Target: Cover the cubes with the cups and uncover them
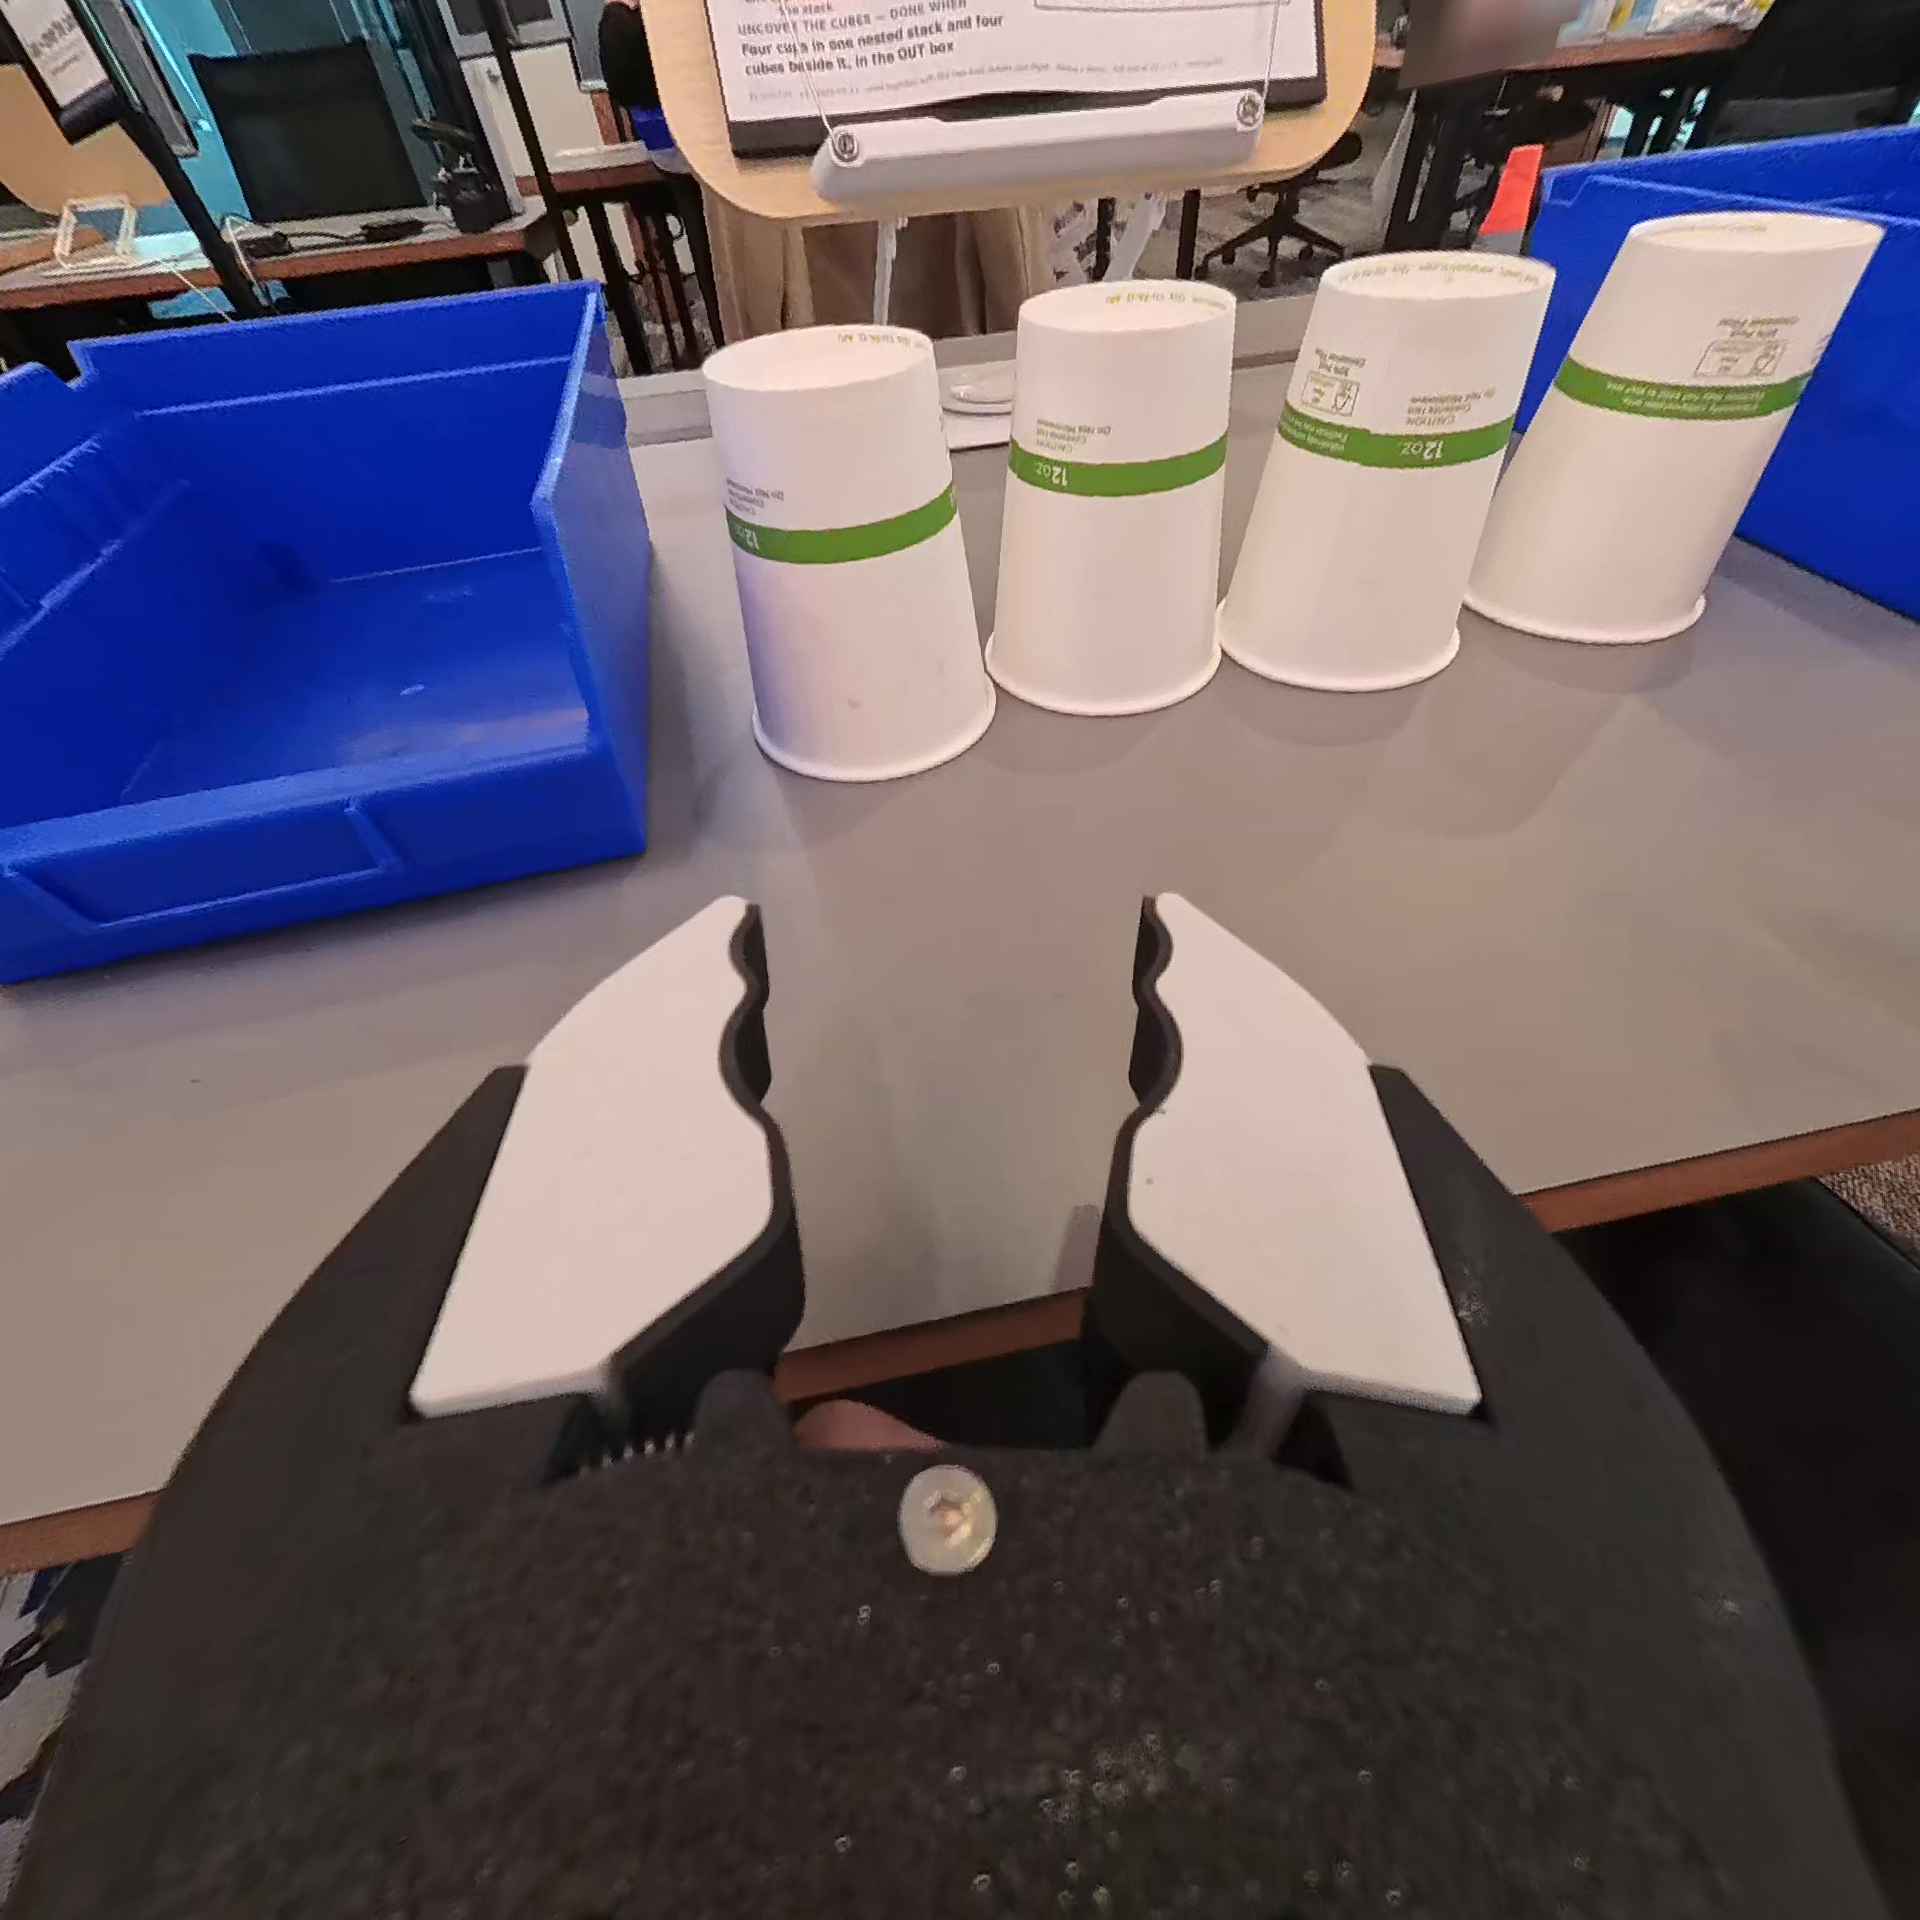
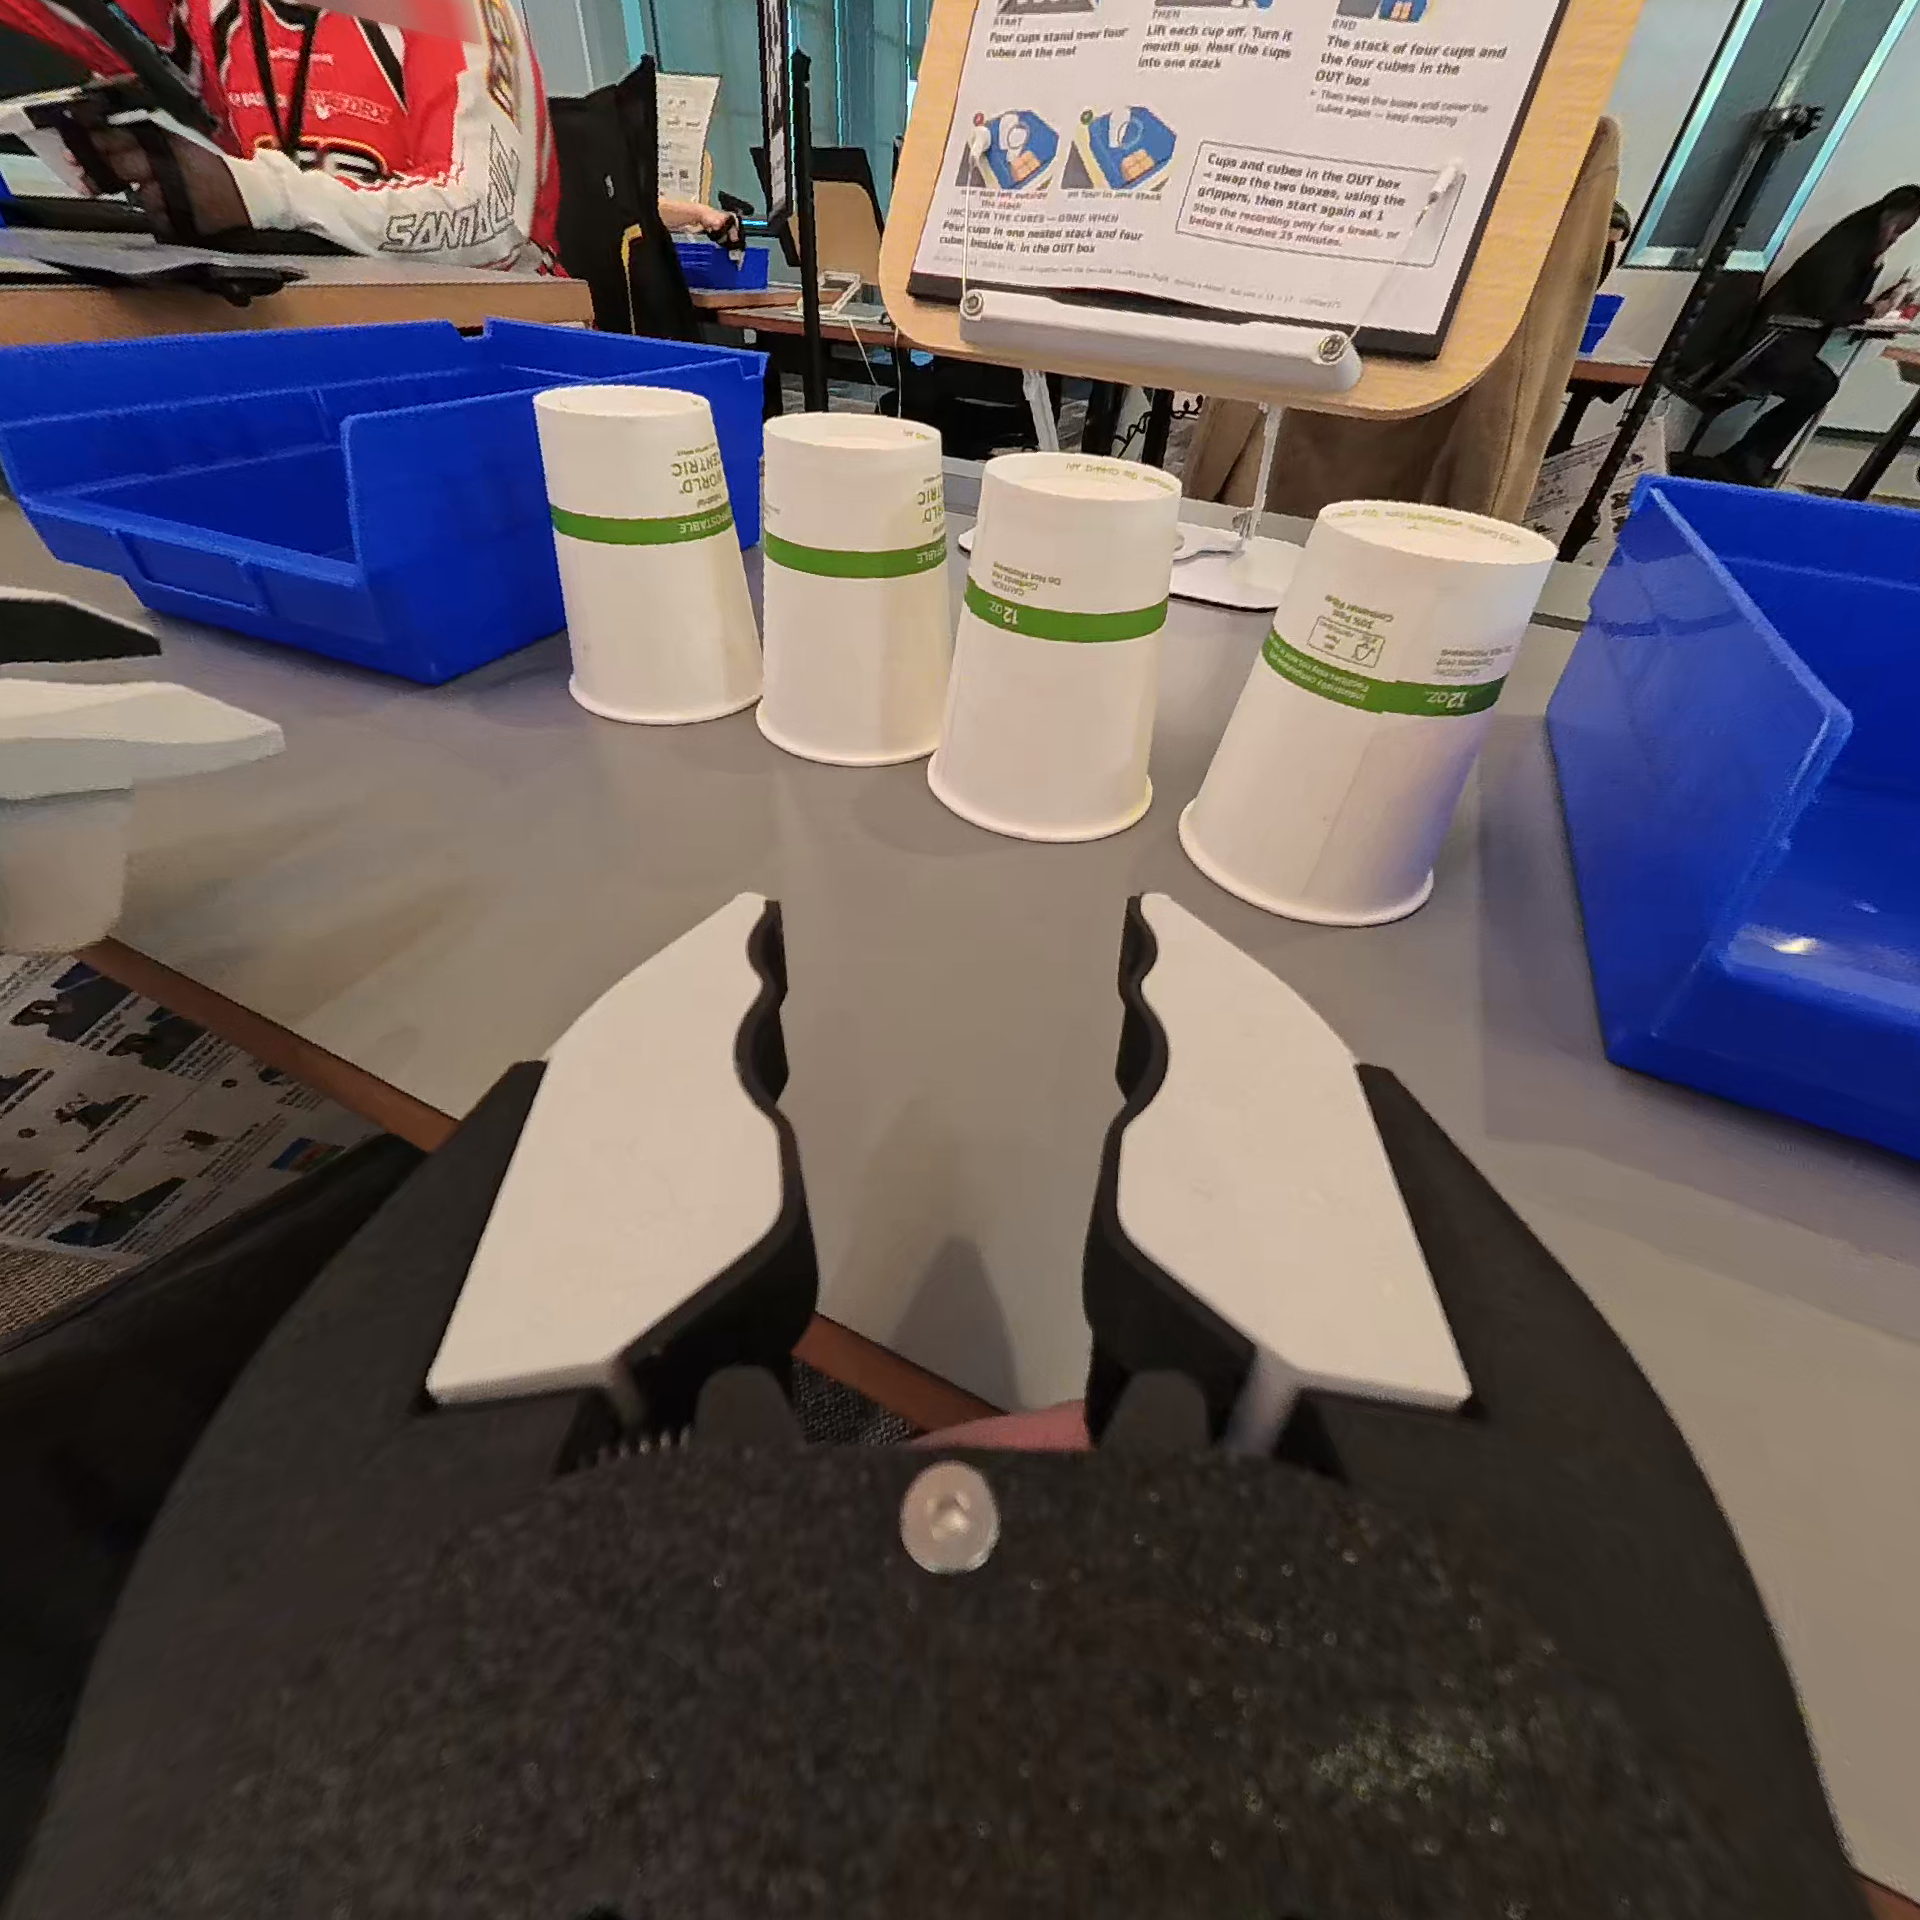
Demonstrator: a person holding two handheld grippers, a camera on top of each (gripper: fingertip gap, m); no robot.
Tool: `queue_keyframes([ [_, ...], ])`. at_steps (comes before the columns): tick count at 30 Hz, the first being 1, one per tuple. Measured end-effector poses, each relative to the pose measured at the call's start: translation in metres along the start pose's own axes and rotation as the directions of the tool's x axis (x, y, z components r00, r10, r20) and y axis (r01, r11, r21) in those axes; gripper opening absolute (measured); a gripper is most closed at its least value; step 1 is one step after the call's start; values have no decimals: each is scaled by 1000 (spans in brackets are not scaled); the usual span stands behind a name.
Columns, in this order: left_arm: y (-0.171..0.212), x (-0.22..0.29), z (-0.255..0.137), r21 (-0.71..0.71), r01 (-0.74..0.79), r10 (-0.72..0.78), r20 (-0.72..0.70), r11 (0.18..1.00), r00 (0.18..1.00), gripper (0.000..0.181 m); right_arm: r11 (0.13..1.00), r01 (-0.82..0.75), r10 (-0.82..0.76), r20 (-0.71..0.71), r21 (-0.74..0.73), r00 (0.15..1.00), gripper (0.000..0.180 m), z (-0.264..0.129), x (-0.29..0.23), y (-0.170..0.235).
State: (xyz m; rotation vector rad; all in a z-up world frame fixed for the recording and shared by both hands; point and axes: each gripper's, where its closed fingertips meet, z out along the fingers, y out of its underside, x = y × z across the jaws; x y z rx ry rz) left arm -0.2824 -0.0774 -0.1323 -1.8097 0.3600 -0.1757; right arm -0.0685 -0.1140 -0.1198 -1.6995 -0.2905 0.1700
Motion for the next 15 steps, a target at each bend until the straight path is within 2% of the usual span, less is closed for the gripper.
queue_keyframes([
  [15, 11, 7, 5, -60, -4, 2, -28, 998, 1000, 73, 1000, -20, 21, 13, -11, 1000, 60, 4, 3, 2],
])
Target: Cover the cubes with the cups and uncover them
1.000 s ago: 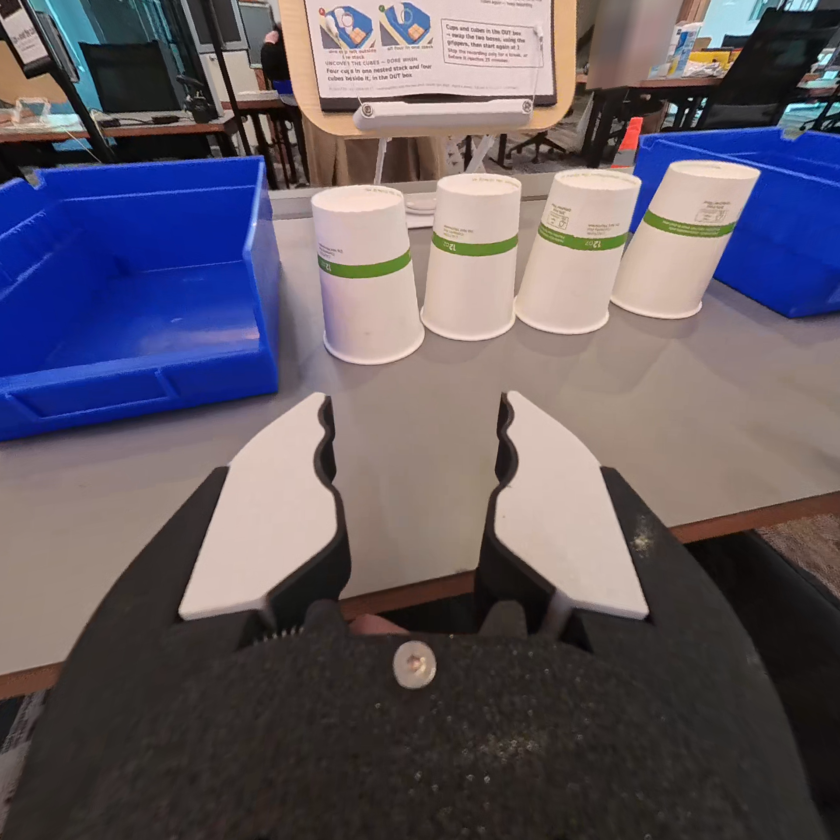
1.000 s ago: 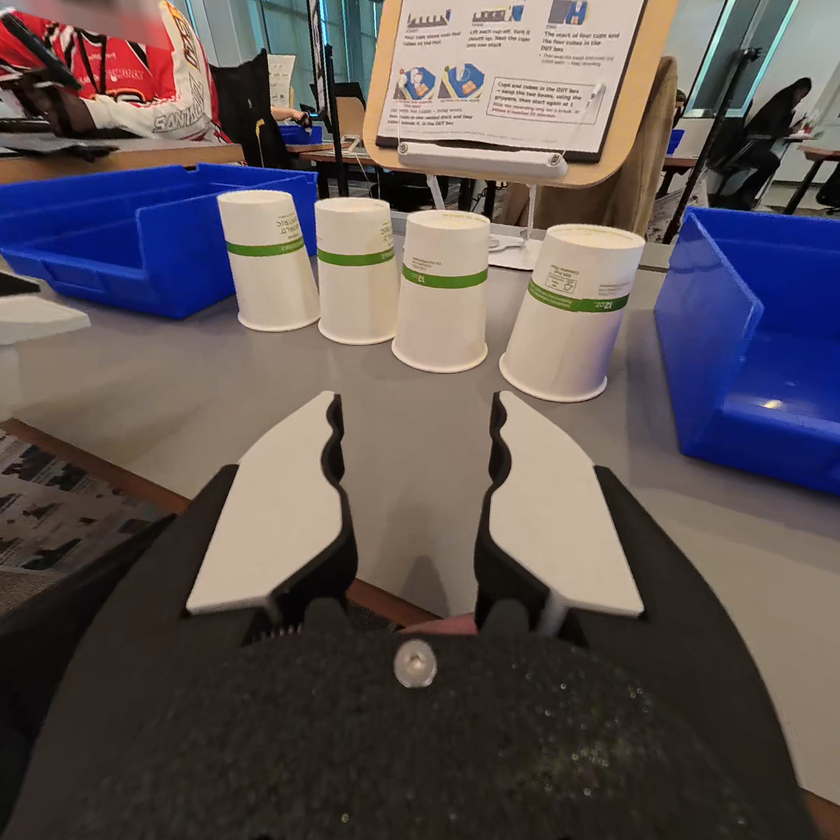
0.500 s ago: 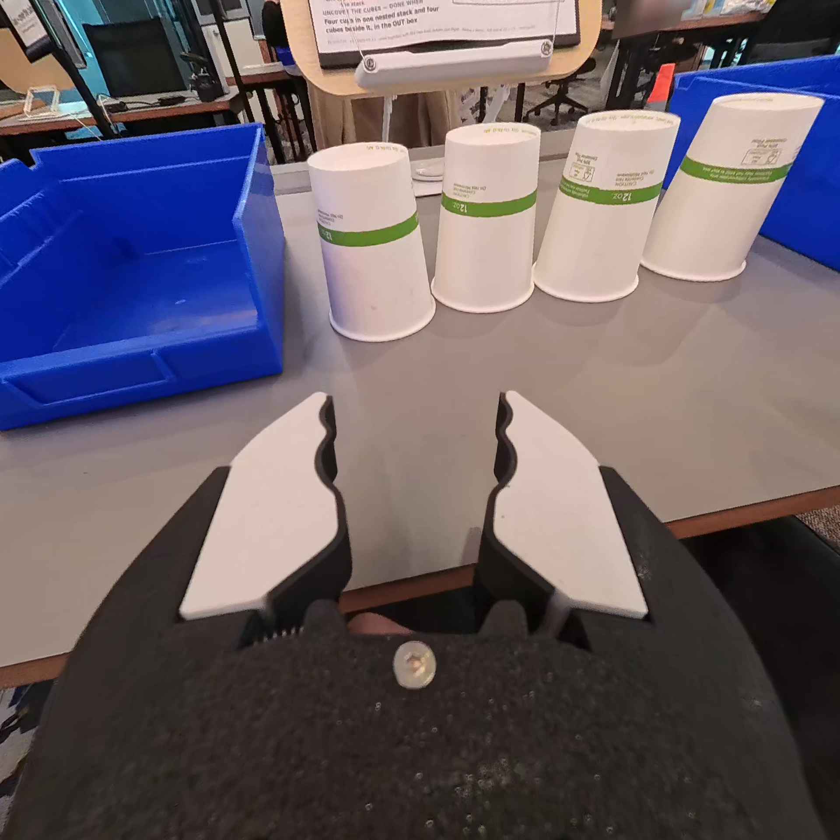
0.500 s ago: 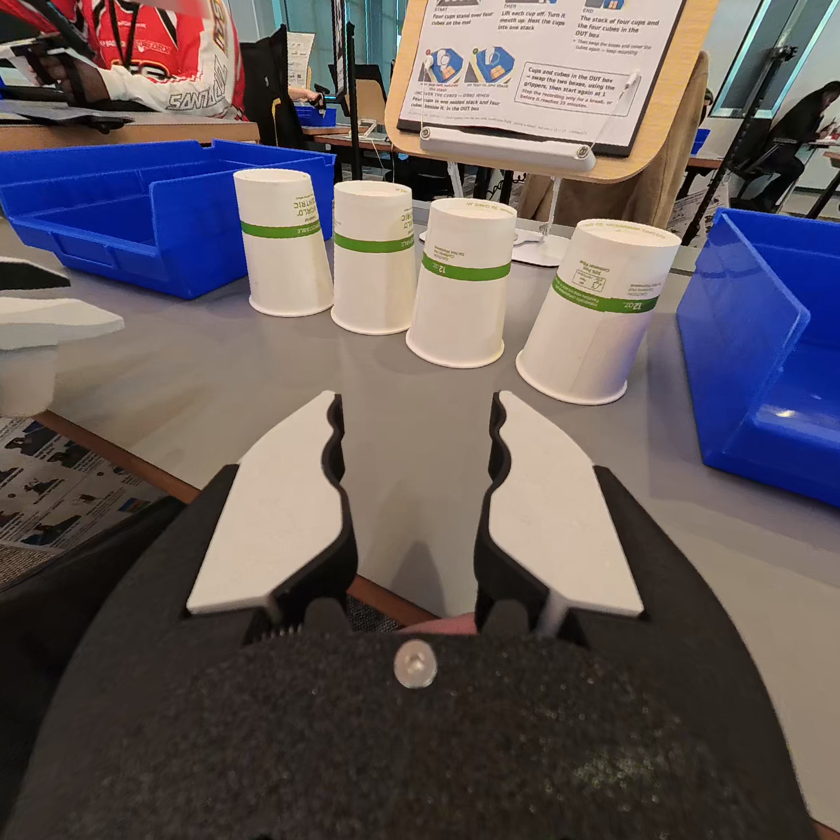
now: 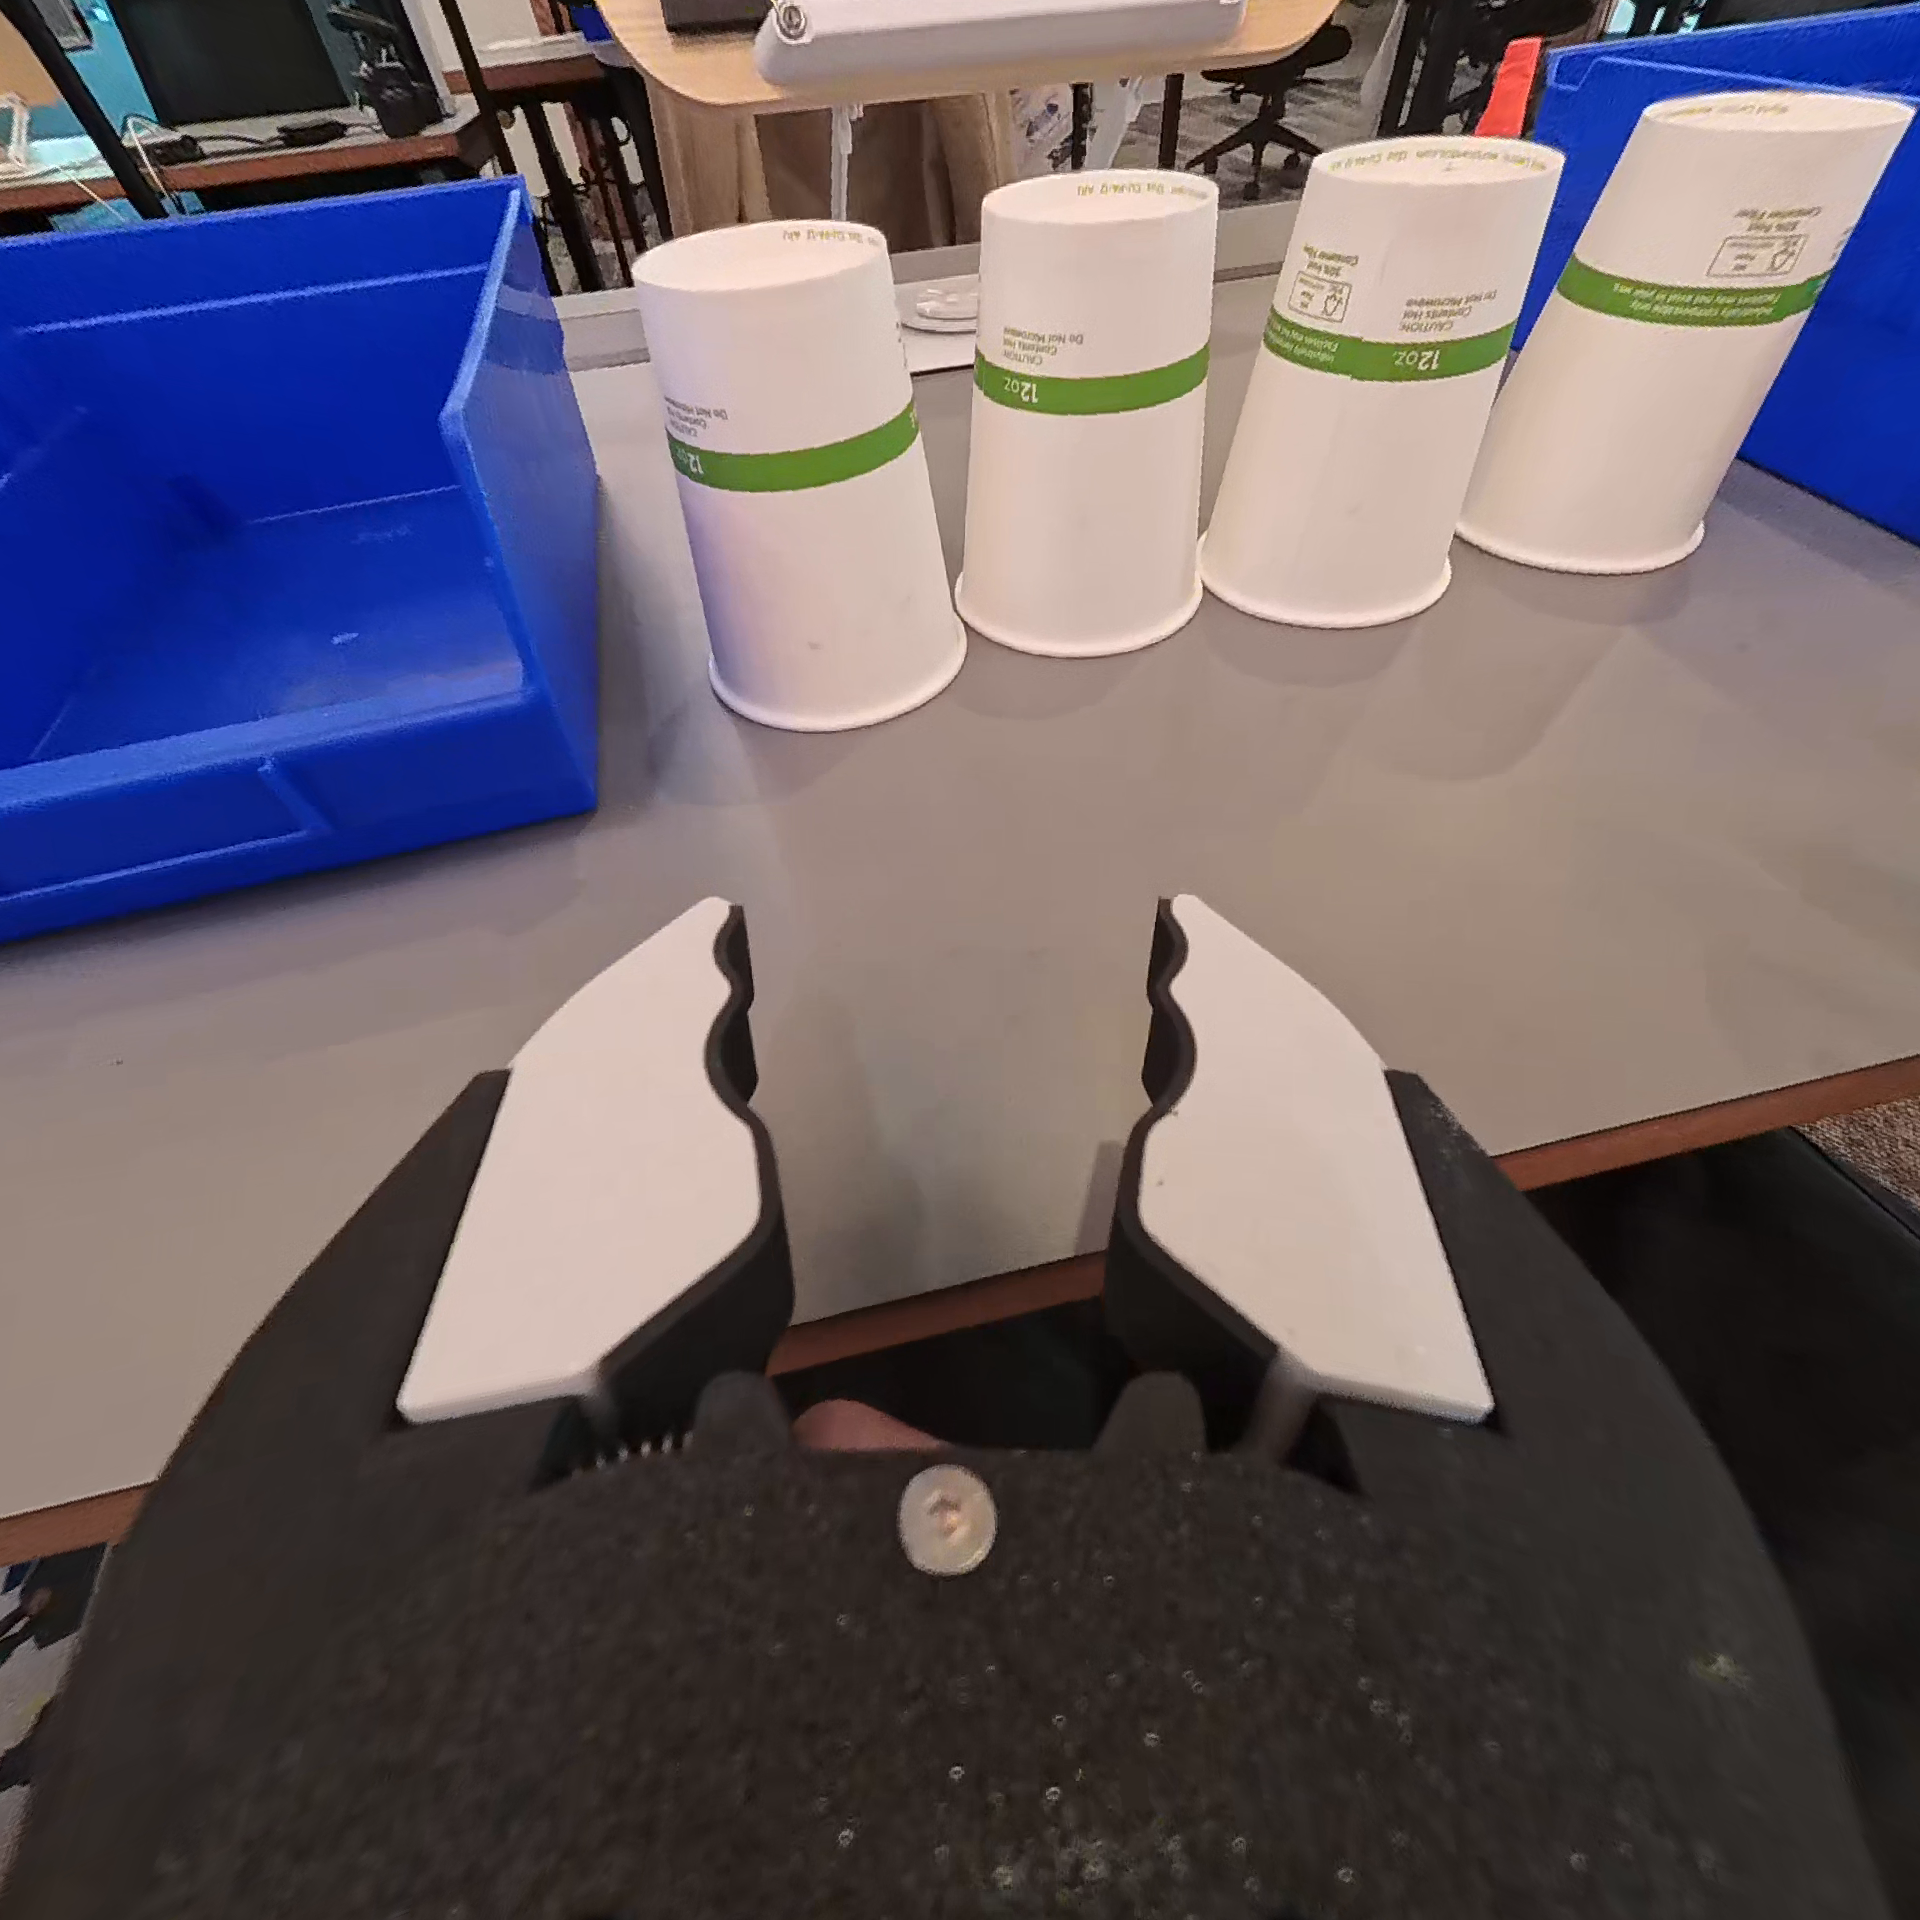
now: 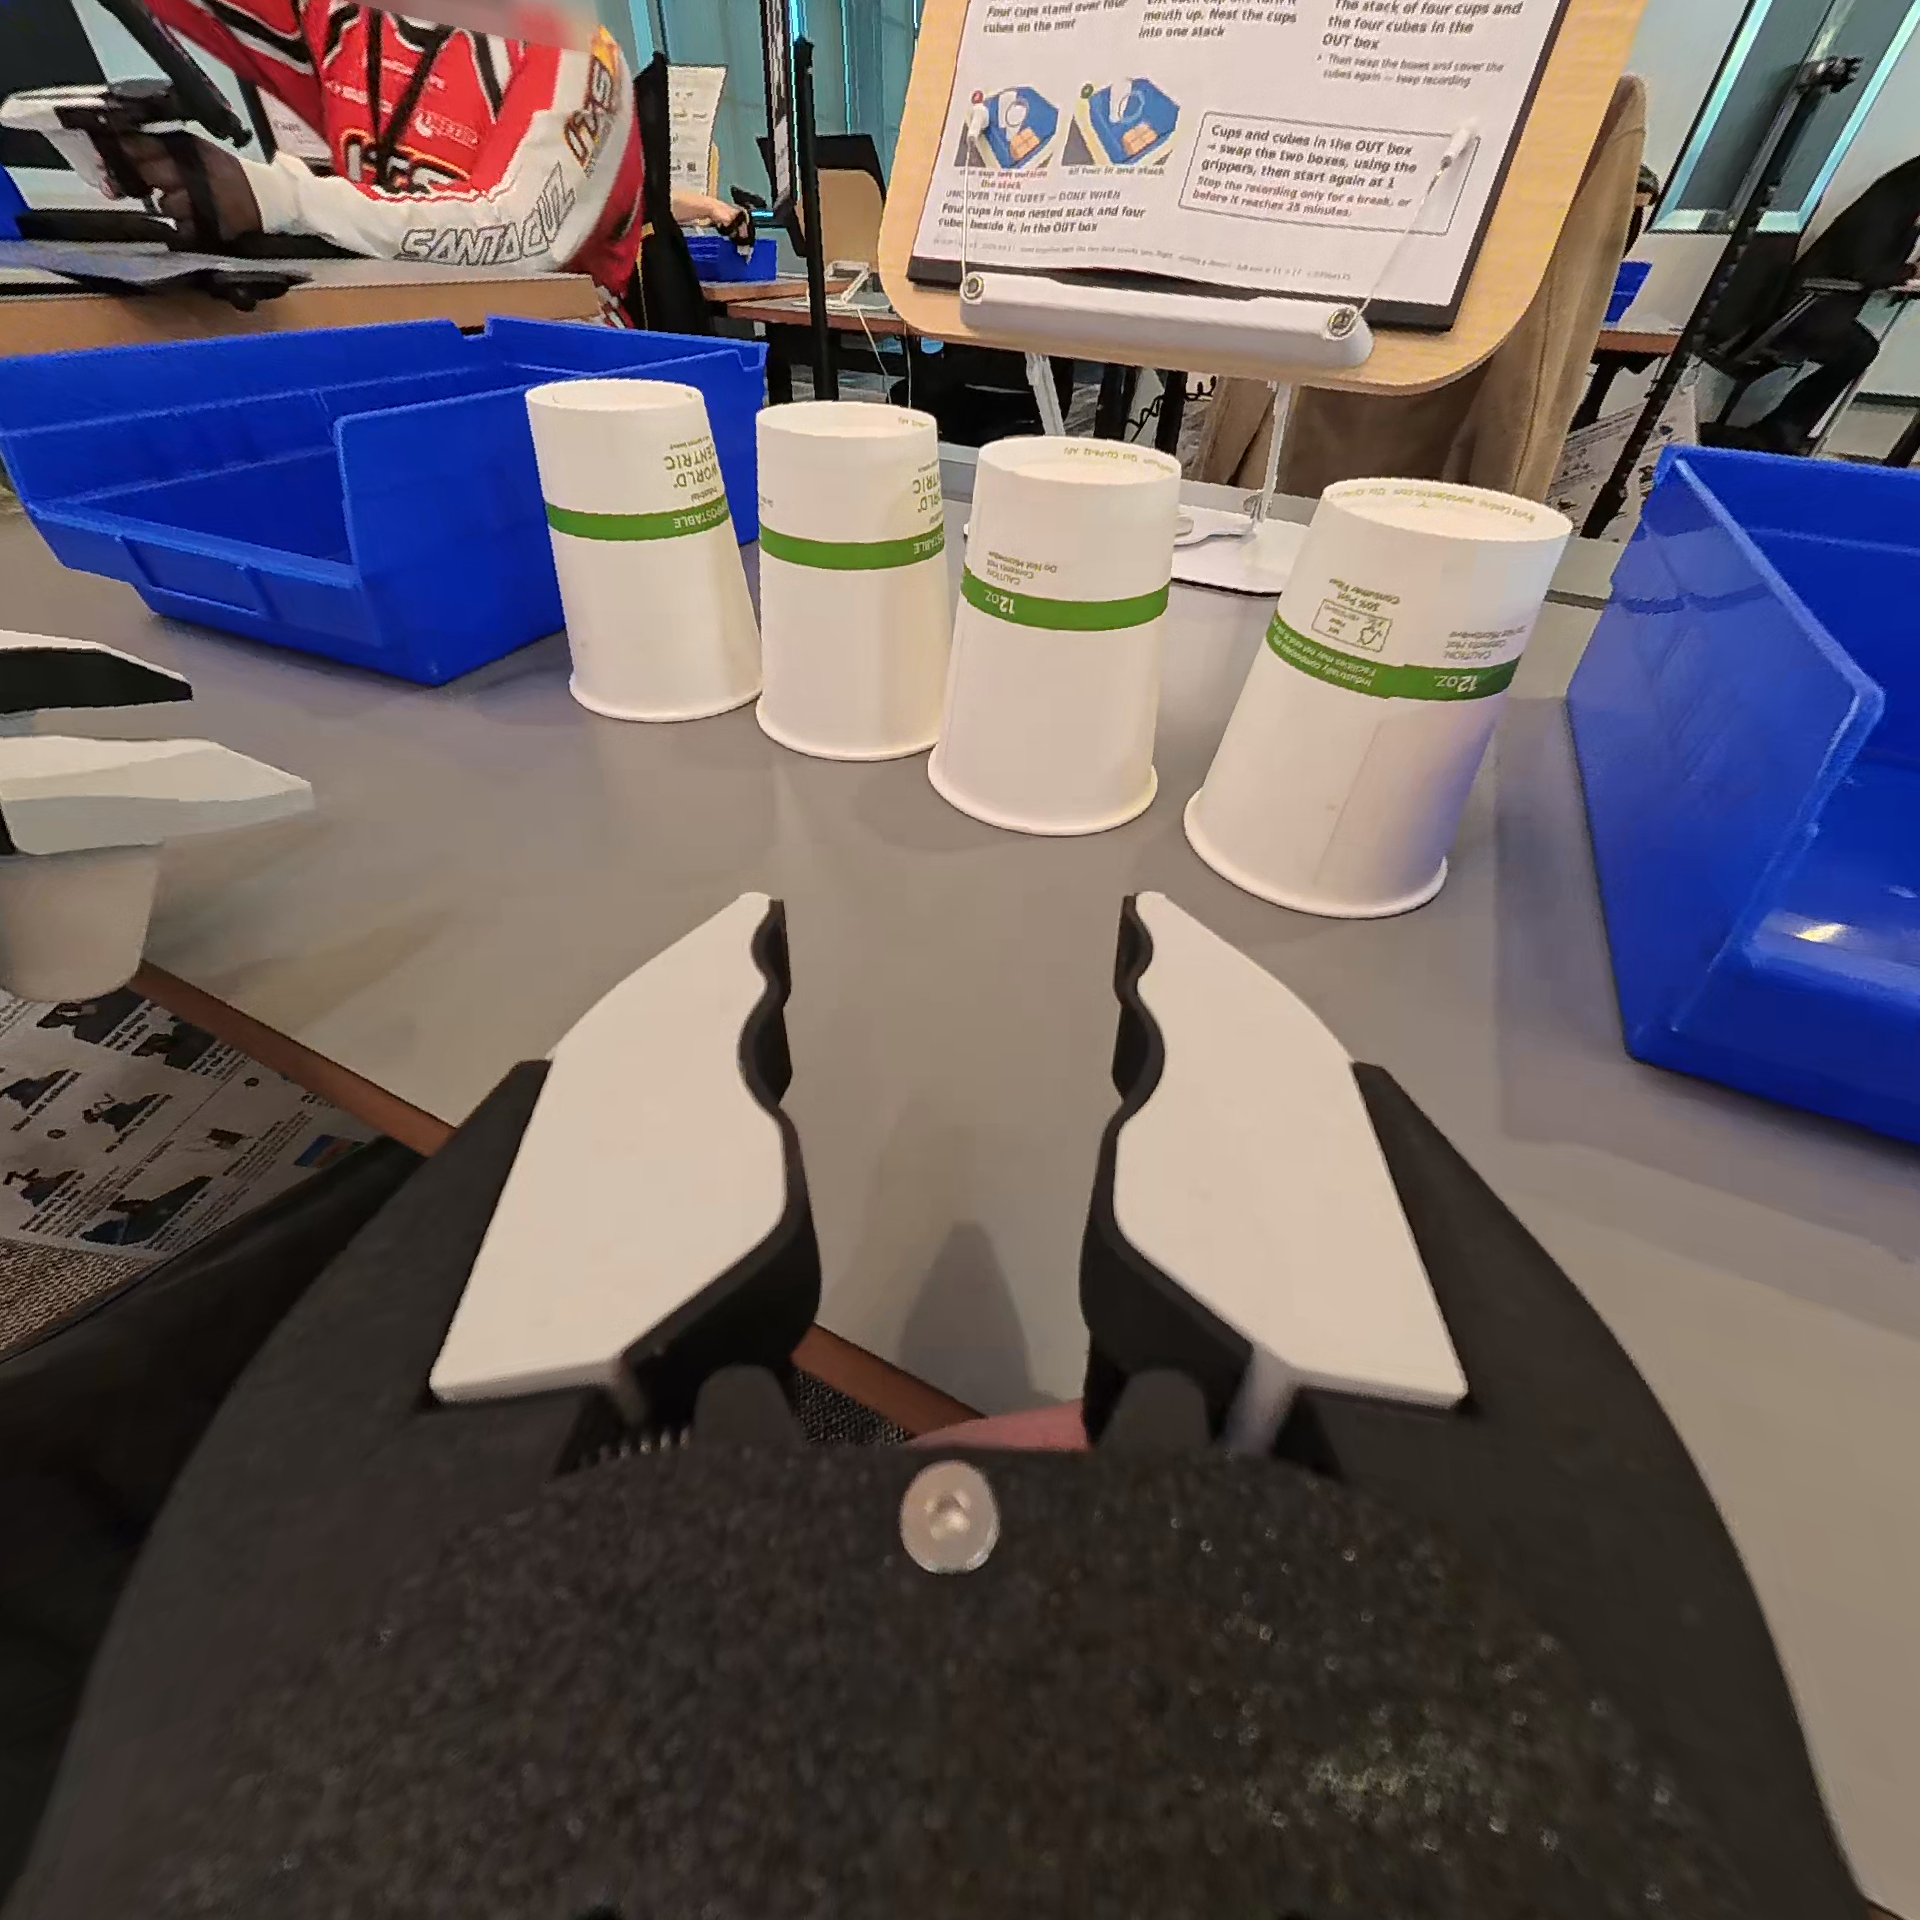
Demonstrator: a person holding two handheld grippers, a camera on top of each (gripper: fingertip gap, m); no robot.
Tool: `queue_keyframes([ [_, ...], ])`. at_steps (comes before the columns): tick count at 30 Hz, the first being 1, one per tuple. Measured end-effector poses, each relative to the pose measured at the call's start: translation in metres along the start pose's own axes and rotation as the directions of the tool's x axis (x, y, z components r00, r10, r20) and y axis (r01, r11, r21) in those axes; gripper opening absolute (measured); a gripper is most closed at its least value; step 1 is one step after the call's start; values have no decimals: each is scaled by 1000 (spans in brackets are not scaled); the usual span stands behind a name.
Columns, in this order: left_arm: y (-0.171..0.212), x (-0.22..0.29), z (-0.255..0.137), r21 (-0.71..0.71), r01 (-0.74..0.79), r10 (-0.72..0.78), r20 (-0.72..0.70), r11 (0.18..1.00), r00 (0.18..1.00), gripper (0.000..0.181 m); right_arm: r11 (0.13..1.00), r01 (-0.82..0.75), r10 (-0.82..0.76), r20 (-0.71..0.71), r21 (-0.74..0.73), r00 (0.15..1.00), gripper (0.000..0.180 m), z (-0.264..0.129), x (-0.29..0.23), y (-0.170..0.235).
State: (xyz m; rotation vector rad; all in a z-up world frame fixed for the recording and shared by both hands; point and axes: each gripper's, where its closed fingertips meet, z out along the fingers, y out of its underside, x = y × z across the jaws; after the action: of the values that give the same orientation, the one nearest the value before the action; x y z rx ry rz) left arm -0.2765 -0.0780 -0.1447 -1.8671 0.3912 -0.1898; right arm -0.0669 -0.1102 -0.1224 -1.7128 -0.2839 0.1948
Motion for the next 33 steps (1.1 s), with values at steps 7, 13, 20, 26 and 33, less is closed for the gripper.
queue_keyframes([
  [7, -34, 3, 32, -36, 73, -74, -16, 997, 997, 77, 1000, -10, 10, 5, -2, 1000, 59, 0, 2, -1],
  [13, -60, -24, 100, -81, 79, -68, 132, 994, 989, 76, 1000, -17, 17, 8, 6, 1000, 59, -1, 5, -3],
  [20, -75, -39, 148, -111, 138, -121, 149, 984, 981, 80, 999, -42, 42, 23, -10, 999, 58, 1, 7, 1],
  [26, -79, -51, 164, -129, 117, -90, 198, 985, 976, 82, 998, -52, 52, 32, -20, 998, 57, 3, 8, 3],
  [33, -79, -52, 173, -129, 98, -77, 154, 987, 985, 80, 998, -53, 54, 31, -25, 998, 55, 2, 10, 4],
])
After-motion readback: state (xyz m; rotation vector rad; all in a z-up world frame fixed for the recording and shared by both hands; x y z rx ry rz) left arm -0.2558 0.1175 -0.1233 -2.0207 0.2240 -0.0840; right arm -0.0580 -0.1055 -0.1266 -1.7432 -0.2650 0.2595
